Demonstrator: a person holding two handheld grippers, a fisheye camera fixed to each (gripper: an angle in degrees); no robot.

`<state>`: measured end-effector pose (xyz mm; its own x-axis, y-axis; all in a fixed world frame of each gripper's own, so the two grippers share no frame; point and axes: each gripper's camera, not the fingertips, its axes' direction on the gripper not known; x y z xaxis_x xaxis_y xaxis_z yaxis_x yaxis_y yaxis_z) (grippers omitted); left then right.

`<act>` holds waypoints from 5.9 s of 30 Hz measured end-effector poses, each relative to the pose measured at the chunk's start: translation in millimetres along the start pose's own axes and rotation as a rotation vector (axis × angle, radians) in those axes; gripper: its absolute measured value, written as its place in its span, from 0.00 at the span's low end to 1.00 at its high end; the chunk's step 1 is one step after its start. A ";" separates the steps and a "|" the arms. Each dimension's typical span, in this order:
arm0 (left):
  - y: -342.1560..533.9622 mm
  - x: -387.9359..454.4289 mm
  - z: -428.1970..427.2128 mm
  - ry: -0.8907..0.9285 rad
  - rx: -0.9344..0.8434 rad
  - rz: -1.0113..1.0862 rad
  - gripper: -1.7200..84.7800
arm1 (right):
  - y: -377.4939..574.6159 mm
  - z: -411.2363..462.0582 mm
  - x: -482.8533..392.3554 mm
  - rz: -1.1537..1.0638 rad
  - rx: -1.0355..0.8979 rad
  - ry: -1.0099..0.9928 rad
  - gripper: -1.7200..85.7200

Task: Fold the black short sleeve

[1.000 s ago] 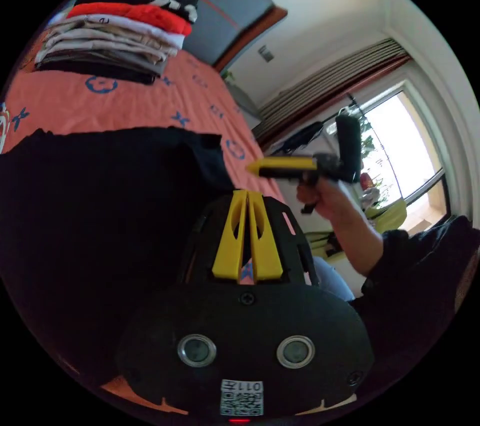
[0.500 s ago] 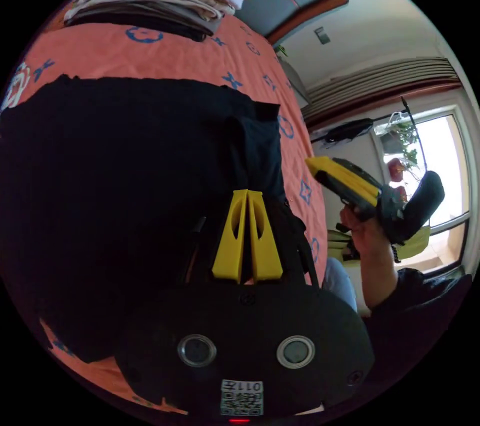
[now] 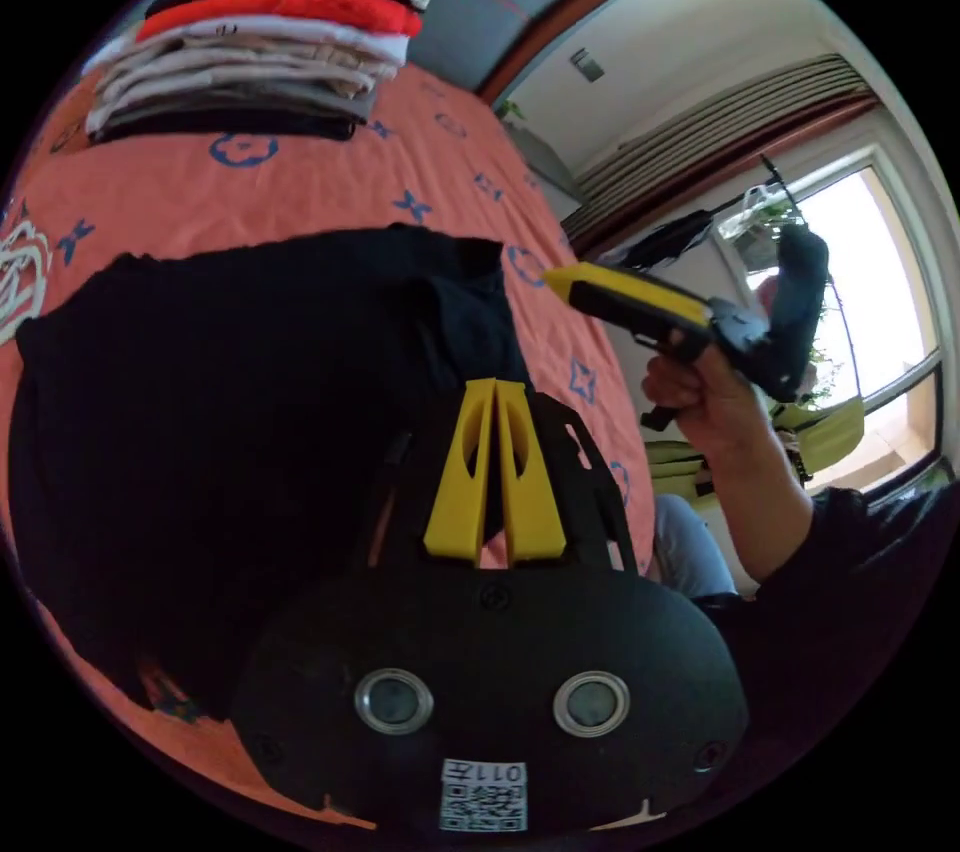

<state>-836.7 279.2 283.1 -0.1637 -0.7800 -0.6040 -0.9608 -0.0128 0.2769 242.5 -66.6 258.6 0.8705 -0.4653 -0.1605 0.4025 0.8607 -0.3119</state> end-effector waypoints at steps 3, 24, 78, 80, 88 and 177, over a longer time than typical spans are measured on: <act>39.2 -18.9 -63.3 -0.010 0.169 -0.037 0.05 | -17.7 -11.4 -35.6 -0.076 0.006 -0.068 0.04; 213.3 -287.4 -172.9 0.035 0.382 -0.721 0.13 | -52.4 42.0 -371.9 -0.691 -0.078 0.061 0.15; 196.4 -79.2 -141.5 -0.223 0.142 -0.489 0.17 | -201.2 174.6 -162.7 -0.222 -0.295 -0.138 0.16; 193.9 -71.7 -141.3 -0.227 0.156 -0.510 0.14 | -201.9 196.9 -166.8 -0.240 -0.333 -0.046 0.13; 162.7 -7.8 -163.5 -0.155 0.200 -0.357 0.03 | -185.1 187.5 -101.5 -0.278 -0.274 -0.179 0.06; -95.0 356.8 -156.7 -0.005 -0.114 0.399 0.09 | -66.4 235.7 278.4 0.150 -0.350 -0.150 0.04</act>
<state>-768.8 -95.9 158.4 -0.5196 -0.7348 -0.4361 -0.7910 0.2208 0.5706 524.9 -204.5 455.3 0.9542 -0.2825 -0.0986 0.1698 0.7824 -0.5993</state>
